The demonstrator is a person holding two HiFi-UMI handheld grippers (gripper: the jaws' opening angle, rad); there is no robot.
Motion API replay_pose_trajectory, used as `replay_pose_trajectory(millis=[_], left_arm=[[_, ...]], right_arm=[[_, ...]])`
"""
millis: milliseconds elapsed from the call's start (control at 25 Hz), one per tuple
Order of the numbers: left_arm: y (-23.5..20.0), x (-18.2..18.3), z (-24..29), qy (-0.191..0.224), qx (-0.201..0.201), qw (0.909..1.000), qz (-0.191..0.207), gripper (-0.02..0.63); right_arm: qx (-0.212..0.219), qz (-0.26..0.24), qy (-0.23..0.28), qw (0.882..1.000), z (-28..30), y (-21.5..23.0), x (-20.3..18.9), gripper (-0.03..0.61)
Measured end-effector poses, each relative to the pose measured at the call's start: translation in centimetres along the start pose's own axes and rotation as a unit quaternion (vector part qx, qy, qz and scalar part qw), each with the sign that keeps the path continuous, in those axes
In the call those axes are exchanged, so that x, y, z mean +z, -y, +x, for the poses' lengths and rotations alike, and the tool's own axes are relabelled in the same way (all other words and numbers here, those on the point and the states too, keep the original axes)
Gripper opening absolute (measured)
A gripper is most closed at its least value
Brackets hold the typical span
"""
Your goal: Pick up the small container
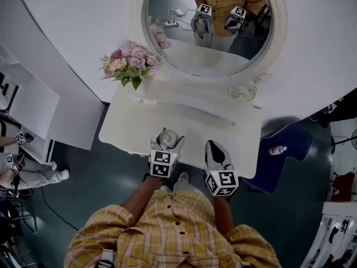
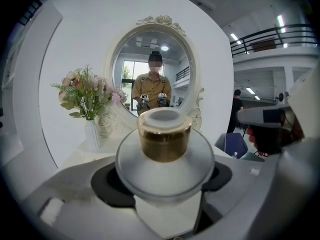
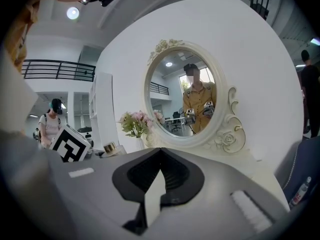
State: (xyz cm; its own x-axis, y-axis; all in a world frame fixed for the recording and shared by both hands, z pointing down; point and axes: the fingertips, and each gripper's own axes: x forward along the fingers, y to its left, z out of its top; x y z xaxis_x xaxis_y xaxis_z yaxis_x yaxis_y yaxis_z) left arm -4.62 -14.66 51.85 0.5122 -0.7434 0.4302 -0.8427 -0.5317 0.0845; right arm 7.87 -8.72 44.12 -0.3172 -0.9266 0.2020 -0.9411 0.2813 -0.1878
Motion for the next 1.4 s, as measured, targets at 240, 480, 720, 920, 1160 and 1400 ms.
replay_pose_trajectory(millis=[240, 480, 720, 920, 1160, 1400], left_arm=[[0.4, 1.3, -1.4, 0.008, -0.005, 0.9999, -0.003, 0.344], [0.7, 2.3, -2.2, 0.021, -0.005, 0.9998, -0.001, 0.344], [0.6, 3.9, -3.4, 0.042, -0.007, 0.9991, -0.002, 0.344], [0.4, 4.8, -4.1, 0.060, -0.008, 0.9981, -0.007, 0.344], [0.2, 6.0, -4.8, 0.081, -0.013, 0.9966, -0.013, 0.344], [0.0, 6.9, -5.1, 0.093, -0.015, 0.9955, -0.010, 0.344]], right_arm=[[-0.004, -0.007, 0.005, 1.000, -0.7, -0.3, 0.7, 0.003], [-0.005, -0.010, 0.007, 1.000, -1.2, -0.4, 1.1, 0.003], [-0.003, -0.015, 0.013, 1.000, -1.3, -0.9, 1.7, 0.002], [-0.003, -0.016, 0.012, 1.000, -1.5, -0.9, 1.7, 0.002], [-0.012, -0.013, 0.016, 1.000, -1.7, -0.6, 1.9, 0.002], [-0.021, -0.007, 0.021, 1.000, -1.5, -0.3, 2.1, 0.002]])
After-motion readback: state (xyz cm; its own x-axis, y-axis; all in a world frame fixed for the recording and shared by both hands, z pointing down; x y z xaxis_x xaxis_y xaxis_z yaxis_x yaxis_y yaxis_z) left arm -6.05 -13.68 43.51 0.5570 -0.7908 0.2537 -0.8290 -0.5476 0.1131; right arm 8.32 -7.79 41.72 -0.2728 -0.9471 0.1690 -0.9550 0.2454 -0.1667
